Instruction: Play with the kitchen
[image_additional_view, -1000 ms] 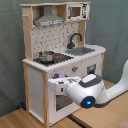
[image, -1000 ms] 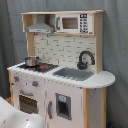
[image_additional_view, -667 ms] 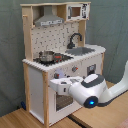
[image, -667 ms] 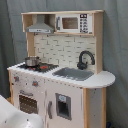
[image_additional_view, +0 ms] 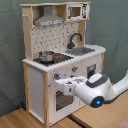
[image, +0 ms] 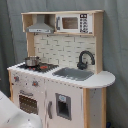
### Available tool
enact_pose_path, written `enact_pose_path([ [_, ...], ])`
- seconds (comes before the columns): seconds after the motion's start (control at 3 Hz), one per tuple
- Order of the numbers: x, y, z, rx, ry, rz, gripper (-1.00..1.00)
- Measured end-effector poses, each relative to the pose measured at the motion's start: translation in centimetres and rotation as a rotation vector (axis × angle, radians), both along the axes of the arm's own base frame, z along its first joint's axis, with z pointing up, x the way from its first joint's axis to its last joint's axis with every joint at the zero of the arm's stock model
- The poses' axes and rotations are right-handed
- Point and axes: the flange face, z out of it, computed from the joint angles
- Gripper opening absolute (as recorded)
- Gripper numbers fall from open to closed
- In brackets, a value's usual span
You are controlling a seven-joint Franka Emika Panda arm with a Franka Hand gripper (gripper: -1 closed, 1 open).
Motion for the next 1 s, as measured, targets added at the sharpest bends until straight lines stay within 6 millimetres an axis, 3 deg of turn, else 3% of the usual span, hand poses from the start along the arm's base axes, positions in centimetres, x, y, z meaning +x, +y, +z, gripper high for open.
enact_pose_path([
  [1.0,-1.1,-4.8,-0.2,-0.017,-0.01,0.084,1.0],
])
